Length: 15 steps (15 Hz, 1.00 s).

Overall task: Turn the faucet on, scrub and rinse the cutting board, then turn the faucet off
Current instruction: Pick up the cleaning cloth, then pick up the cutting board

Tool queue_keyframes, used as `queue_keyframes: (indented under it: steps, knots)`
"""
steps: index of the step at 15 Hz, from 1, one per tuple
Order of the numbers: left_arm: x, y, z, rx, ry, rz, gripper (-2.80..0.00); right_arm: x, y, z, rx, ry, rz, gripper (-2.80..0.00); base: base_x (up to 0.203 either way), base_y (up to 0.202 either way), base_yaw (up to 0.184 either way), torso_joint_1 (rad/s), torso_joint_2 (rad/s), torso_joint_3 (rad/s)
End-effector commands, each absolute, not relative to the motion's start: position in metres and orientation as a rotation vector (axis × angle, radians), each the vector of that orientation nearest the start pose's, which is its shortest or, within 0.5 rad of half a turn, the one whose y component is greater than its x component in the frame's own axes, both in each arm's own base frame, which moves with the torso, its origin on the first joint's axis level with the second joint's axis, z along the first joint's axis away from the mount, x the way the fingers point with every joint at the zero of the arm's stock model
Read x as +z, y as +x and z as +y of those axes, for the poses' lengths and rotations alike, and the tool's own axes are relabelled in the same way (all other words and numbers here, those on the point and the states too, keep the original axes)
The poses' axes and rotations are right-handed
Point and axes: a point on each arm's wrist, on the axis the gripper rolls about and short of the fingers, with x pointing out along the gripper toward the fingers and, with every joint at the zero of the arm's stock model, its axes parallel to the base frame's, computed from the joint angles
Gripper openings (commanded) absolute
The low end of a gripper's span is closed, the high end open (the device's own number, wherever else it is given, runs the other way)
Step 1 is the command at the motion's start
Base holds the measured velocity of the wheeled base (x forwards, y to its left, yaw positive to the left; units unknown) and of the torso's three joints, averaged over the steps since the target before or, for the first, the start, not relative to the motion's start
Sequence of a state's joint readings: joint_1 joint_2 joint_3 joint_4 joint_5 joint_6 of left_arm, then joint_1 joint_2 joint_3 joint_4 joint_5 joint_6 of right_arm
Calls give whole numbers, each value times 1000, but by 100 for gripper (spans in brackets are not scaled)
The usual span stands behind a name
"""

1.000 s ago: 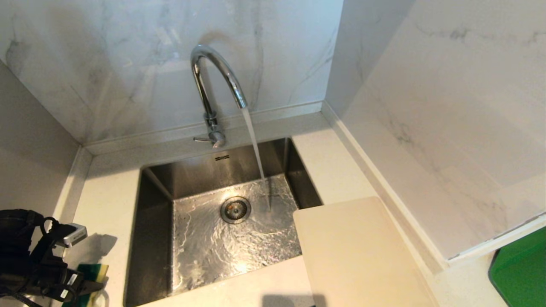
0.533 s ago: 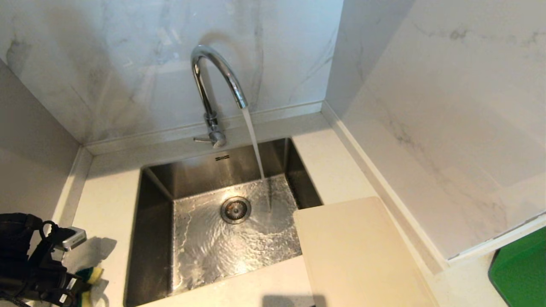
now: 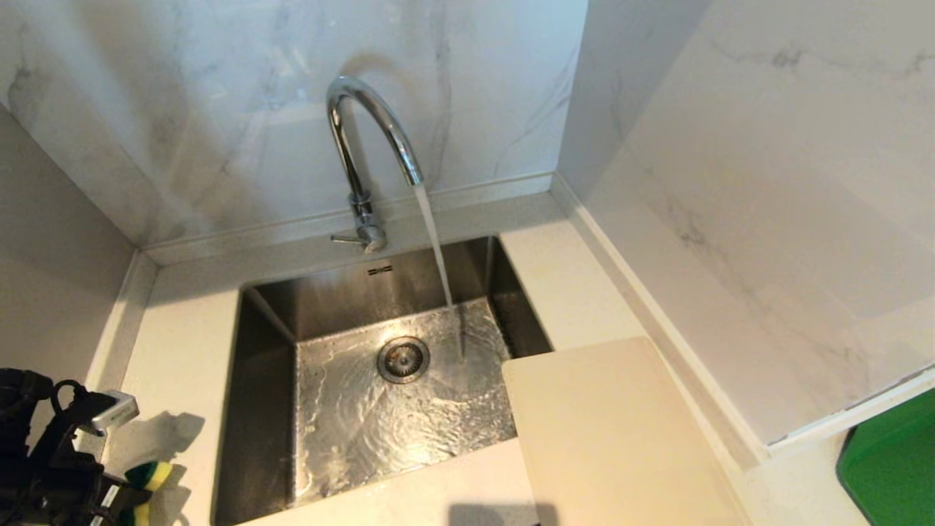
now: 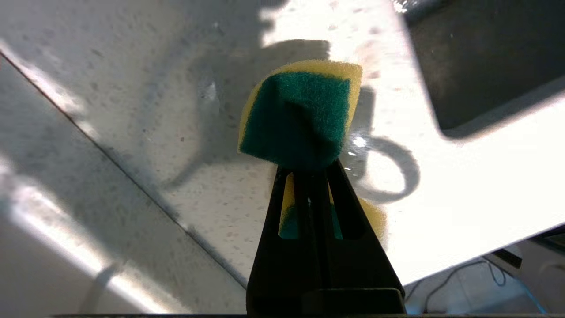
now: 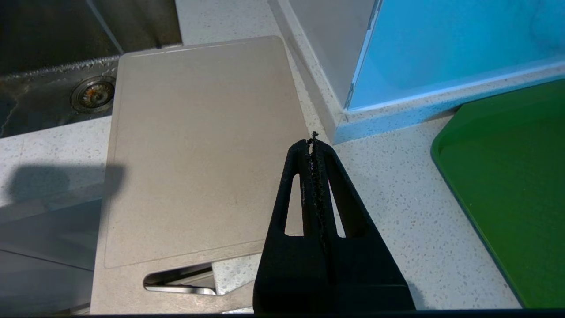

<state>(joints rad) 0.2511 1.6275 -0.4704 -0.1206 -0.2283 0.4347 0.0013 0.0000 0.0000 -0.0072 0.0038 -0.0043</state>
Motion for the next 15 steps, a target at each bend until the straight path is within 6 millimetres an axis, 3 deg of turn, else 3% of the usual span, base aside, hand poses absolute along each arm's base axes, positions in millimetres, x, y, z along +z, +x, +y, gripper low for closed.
queue_keyframes:
  steps: [1, 5, 10, 15]
  knots:
    - [106, 191, 42, -183, 186, 879, -280, 76, -23, 0, 6, -5, -8, -280, 0, 0, 0, 0, 0, 0]
    - [139, 162, 32, -190, 197, 761, -280, 76, -23, 0, 6, -5, -8, -280, 0, 0, 0, 0, 0, 0]
    - [183, 106, 18, -178, 180, 576, -280, 76, -23, 0, 6, -5, -8, -280, 0, 0, 0, 0, 0, 0]
    - [198, 40, 2, -125, 129, 385, -280, 76, -23, 0, 6, -5, -8, -280, 0, 0, 0, 0, 0, 0]
